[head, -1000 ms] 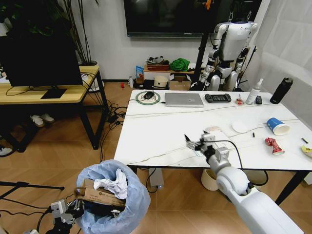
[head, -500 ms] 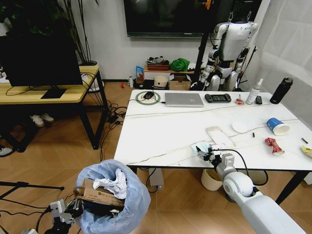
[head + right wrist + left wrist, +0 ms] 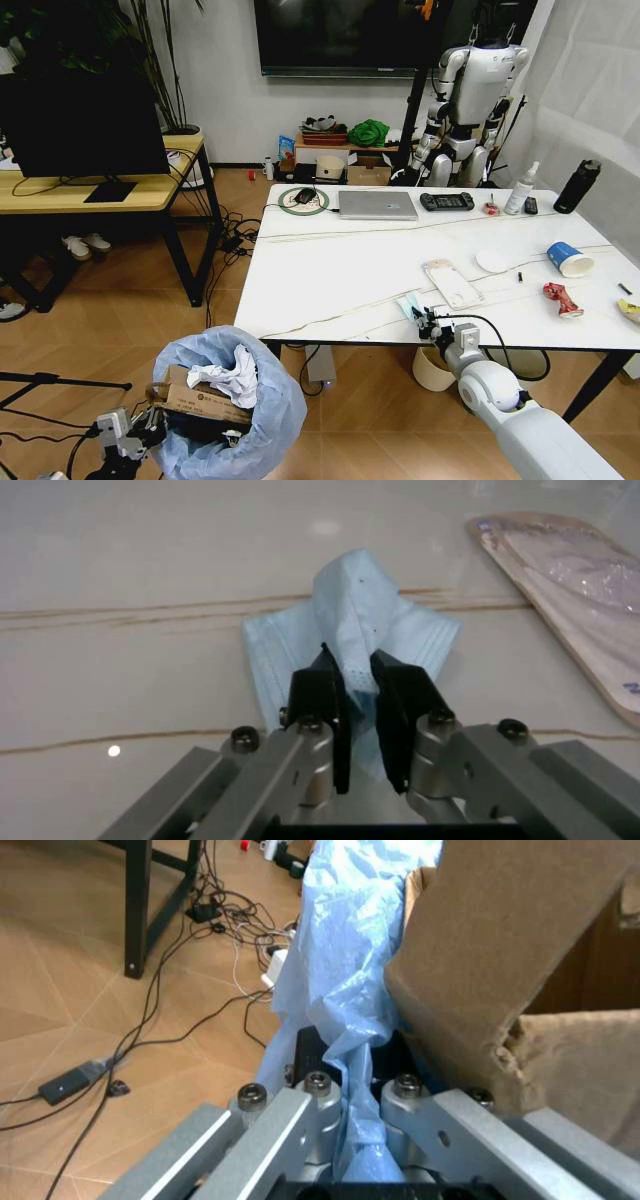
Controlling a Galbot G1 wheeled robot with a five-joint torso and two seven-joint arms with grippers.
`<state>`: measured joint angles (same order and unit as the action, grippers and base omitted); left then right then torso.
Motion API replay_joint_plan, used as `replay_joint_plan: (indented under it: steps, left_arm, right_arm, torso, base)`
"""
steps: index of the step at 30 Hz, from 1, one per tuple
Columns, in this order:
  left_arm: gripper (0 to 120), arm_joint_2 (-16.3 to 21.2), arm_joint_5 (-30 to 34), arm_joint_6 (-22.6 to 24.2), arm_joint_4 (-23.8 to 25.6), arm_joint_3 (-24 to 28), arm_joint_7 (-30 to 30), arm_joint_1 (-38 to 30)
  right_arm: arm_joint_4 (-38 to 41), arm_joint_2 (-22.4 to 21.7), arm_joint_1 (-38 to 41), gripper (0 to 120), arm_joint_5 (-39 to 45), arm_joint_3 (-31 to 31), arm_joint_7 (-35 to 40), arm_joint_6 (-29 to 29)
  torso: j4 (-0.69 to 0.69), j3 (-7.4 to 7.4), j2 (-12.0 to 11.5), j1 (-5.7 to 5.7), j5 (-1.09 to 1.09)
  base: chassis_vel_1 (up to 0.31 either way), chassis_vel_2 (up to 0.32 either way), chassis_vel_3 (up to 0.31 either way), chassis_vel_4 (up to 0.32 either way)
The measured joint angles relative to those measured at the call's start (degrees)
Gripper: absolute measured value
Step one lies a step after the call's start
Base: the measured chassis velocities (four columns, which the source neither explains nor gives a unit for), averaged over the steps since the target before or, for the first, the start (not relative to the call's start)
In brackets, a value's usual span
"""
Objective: Pick up the trash bin and place the trash from the table into it.
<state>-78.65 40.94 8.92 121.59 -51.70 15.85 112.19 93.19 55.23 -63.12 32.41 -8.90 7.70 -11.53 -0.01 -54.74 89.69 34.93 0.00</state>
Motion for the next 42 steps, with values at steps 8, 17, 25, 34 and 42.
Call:
replay_joint_plan:
  steps: [8, 17, 25, 34, 42]
  left_arm:
    - [0, -0.3, 0.0, 0.0, 0.4, 0.0, 0.0, 0.0]
    - [0, -0.6, -1.2, 0.1, 0.7, 0.5, -0.3, 0.0]
    - [0, -1.0, -2.9, 1.0, 1.7, 2.3, -2.3, 0.0]
    - [0, -0.2, -4.8, 2.1, 2.8, 3.5, -5.5, 0.5]
    - [0, -0.2, -5.6, 2.3, 2.8, 4.4, -6.2, 0.5]
  right_arm:
    - [6.3, -0.5, -0.8, 0, 2.6, 1.4, -1.4, 2.9]
    - [22.0, -3.4, 1.5, 0, 11.7, 11.1, -6.4, 8.7]
    - [26.2, -6.3, 8.7, 0, 11.5, 30.3, -13.6, 15.5]
    - [19.2, -1.8, 11.9, 0, 6.9, 39.6, -13.8, 15.4]
    - [18.4, -1.3, 12.7, 4, 6.2, 40.1, -13.5, 15.2]
  torso:
    - [0.0, 0.0, 0.0, 0.0, 0.0]
    - [0.0, -0.01, 0.0, 0.0, -0.01]
    - [0.0, 0.0, 0.0, 0.0, -0.01]
    - [0.01, -0.01, 0.0, 0.0, -0.01]
    - [0.01, -0.01, 0.0, 0.0, -0.01]
  base:
    - [0.0, 0.0, 0.0, 0.0]
    - [0.0, 0.0, 0.0, 0.0]
    - [0.0, 0.0, 0.0, 0.0]
    - [0.0, 0.0, 0.0, 0.0]
    - [0.0, 0.0, 0.0, 0.0]
